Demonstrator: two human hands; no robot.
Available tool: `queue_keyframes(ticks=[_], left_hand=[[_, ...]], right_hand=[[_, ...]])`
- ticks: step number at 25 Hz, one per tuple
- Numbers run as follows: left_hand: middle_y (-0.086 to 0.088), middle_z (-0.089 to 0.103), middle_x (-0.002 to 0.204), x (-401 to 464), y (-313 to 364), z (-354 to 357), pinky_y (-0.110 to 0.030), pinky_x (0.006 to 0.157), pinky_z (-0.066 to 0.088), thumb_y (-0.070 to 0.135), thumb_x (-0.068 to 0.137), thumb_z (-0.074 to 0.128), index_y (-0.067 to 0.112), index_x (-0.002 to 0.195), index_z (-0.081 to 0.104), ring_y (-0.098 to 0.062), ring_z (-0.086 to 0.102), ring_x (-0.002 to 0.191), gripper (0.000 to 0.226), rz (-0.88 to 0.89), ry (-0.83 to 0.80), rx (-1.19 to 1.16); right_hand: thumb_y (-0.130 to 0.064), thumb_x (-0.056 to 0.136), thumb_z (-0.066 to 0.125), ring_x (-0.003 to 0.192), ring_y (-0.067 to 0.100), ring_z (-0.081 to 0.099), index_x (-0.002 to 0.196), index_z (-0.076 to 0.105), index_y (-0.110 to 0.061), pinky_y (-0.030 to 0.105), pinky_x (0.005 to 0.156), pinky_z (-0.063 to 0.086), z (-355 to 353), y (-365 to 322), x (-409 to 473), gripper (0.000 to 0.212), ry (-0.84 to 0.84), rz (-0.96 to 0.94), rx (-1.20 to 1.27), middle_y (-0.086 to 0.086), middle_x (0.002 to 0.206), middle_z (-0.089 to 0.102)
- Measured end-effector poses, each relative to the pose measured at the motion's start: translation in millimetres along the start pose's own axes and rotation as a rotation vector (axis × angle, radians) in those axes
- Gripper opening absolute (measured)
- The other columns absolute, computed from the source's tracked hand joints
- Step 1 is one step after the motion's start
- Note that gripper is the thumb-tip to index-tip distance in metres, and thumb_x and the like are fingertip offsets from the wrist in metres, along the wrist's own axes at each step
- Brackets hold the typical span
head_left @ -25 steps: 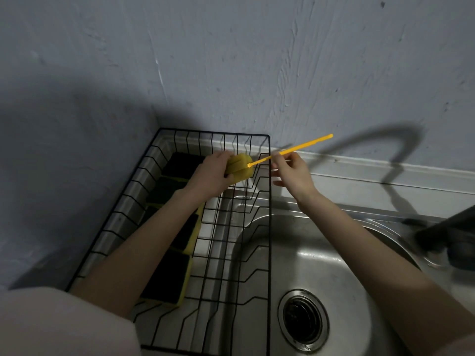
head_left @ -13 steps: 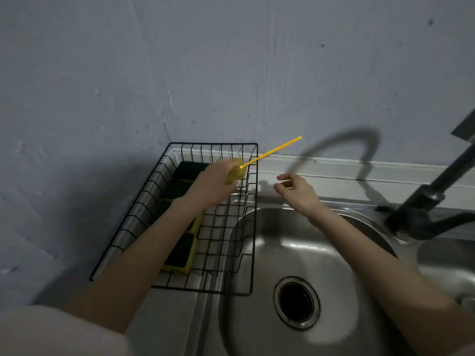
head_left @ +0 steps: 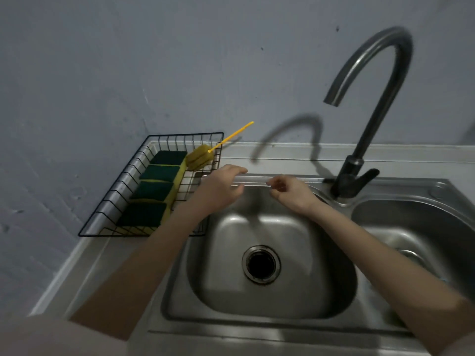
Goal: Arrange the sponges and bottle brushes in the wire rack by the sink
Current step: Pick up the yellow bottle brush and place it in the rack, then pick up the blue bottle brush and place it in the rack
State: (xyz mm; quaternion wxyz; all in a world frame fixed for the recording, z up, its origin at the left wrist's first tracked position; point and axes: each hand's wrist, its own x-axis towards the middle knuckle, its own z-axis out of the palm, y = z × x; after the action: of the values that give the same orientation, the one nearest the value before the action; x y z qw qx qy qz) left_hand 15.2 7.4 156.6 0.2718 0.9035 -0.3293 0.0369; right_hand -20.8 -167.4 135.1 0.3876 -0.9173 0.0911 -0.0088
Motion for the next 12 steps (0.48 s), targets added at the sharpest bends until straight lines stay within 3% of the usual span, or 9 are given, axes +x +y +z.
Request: queue_keyframes(ticks=[4, 12], left_hand=[[-0.023, 0.062, 0.118, -2.7, 40.6, 23.5, -0.023, 0.094, 0.032, 0.028, 0.073, 0.043, -0.004, 0.114, 0.056, -0.031, 0.058, 0.112, 0.053, -0.004, -0.064, -0.011], [-0.023, 0.063, 0.115, -4.7, 121.2, 97.3, -0.024, 0.094, 0.035, 0.044, 0.064, 0.033, 0.0, 0.114, 0.058, -0.031, 0.06, 0.109, 0.072, 0.012, -0.13, -0.102]], right_hand=[[-0.007, 0.087, 0.053, 0.113, 0.028, 0.059, 0.115, 0.06, -0.002, 0.031, 0.102, 0.041, -32.3, 28.1, -25.3, 0.029, -0.011, 0.0, -0.041, 0.017, 0.12, 0.065], [-0.01, 0.088, 0.055, 0.113, 0.026, 0.06, 0.115, 0.061, -0.006, 0.026, 0.097, 0.041, -89.8, 105.1, -61.6, 0.028, -0.034, 0.072, -0.031, 0.014, 0.119, 0.065]])
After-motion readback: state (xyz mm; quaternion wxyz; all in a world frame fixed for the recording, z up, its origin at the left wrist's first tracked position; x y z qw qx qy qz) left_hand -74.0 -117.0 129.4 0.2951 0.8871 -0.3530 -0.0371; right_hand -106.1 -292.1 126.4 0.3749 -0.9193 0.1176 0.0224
